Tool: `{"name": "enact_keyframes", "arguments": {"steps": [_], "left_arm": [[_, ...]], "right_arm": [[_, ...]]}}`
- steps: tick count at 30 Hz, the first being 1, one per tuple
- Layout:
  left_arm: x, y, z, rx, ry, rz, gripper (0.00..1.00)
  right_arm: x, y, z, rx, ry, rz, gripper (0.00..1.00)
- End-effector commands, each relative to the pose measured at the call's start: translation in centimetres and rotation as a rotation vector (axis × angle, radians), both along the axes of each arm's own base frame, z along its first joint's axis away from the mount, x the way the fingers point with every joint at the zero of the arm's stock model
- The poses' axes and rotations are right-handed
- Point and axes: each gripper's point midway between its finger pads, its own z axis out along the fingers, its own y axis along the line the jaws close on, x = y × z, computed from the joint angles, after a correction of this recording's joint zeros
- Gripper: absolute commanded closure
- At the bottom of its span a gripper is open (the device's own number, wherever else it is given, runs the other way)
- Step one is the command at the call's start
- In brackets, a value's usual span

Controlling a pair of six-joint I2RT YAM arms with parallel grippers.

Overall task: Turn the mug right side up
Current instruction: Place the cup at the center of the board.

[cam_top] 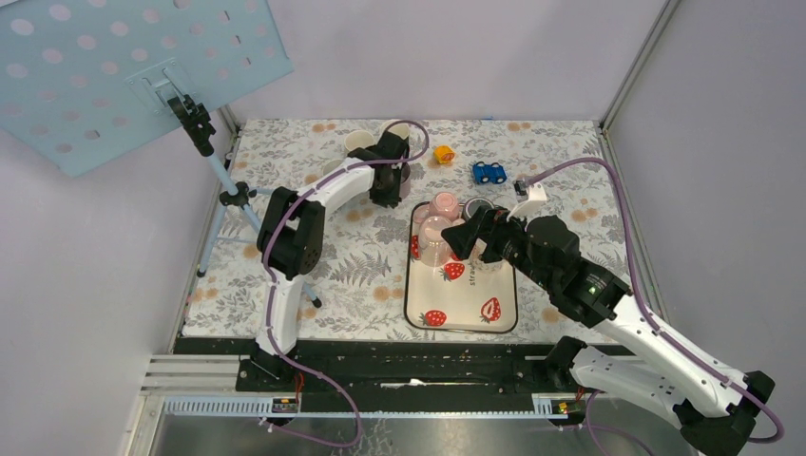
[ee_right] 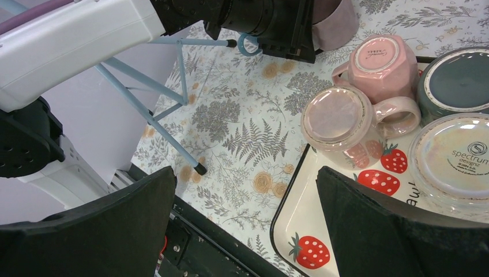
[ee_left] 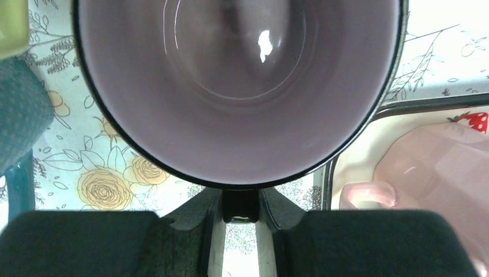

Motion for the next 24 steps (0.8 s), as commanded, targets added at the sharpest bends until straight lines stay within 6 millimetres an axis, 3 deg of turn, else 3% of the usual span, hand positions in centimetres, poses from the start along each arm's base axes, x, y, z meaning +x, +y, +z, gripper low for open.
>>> {"name": "enact_keyframes", "arguments": {"steps": [1,12,24], "left_arm": [[2.9,-0.8,3.0,-0.035,-0.116,-0.001,0.73],[2.6,-0.5,4.5,-0.035,-0.143,-0.005,0.47],[0.9,0.2,9.4,-0.081,-0.216,-0.020,0.14]], "right_arm": [[-0.1,0.5,2.4,0.049,-0.036,0.018,0.00],[-0.2,0.6,2.4,0.050,-0.033,0.023,0.00],[0.2,0.6,1.6,0.013,-0.010,0.008,0.00]]}}
